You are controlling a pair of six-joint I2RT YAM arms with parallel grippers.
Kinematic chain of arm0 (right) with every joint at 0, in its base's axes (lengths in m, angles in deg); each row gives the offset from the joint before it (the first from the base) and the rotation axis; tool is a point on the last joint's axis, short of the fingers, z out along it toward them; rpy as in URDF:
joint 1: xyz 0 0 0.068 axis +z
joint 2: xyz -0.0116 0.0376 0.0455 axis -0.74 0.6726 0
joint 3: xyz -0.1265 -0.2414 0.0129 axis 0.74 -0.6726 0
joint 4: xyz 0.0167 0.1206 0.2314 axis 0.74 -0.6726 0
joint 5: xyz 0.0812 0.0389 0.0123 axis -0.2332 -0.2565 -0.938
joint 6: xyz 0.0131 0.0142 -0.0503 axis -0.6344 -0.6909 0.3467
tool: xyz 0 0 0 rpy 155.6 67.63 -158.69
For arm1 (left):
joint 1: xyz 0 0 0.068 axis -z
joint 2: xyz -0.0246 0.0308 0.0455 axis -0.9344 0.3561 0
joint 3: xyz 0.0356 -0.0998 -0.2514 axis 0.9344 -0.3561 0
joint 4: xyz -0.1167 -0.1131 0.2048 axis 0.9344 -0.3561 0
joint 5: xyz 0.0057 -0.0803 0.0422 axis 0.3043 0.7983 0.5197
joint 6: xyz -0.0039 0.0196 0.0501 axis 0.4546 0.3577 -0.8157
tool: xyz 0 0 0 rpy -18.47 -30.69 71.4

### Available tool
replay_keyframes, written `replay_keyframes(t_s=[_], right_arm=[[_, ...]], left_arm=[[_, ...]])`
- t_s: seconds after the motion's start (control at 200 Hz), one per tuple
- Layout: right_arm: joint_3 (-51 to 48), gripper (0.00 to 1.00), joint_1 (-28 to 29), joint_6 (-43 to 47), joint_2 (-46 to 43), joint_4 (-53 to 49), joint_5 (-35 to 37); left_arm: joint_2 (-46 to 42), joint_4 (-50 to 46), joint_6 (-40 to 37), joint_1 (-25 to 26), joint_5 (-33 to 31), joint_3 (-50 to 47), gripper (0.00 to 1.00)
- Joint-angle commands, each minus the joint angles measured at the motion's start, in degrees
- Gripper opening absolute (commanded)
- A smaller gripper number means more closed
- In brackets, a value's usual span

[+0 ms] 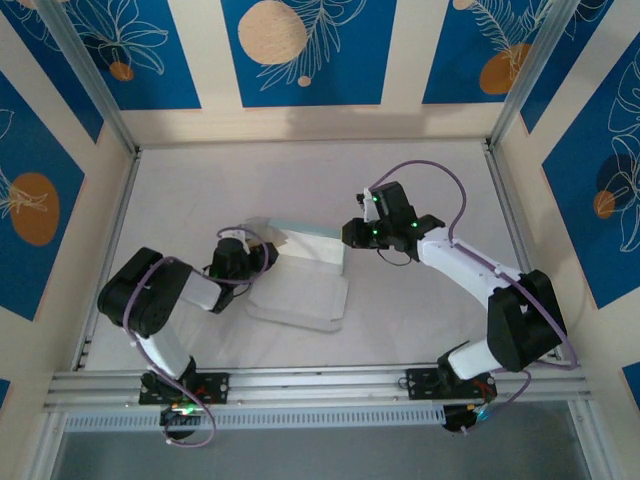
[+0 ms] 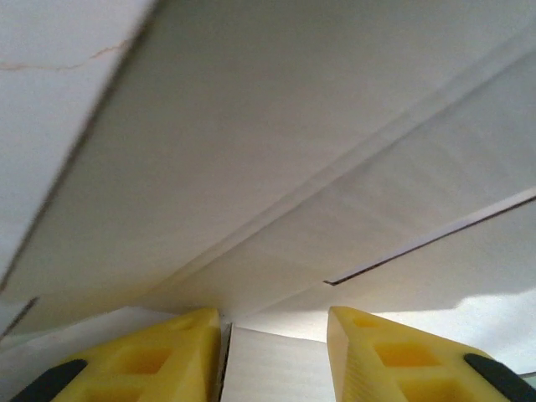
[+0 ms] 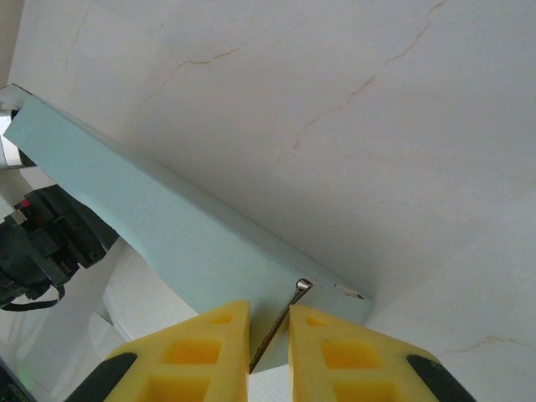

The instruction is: Fold the paper box

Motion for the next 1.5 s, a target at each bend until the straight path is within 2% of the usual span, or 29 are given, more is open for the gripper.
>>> replay_keyframes(t_s=[0.0,0.42,0.77,1.055,1.491], right_arm=[[1.3,0.20,0.7,1.0,1.2,-3.5,-0.4],[2.4,0.20,0.7,1.1,2.4,-4.0,-0.7],[2.9,0.20,1.0,1.0,3.0,-4.3,-0.5],[3.3,0.20,1.1,1.1,3.0,-5.1,0.3],[3.6,0.19,1.2,1.5,2.8,-5.8,1.4]], left_arm=[[1.7,2.8,1.2,-0.1,4.7,1.7,0.38],[6.9,4.5,2.5,-0.1,9.4,3.1,0.37],[6.8,-10.2,-2.5,0.9,9.8,6.1,0.36],[5.4,-23.4,-7.3,2.6,4.4,7.6,0.34],[1.5,-43.5,-19.6,10.3,-11.8,14.8,0.35]])
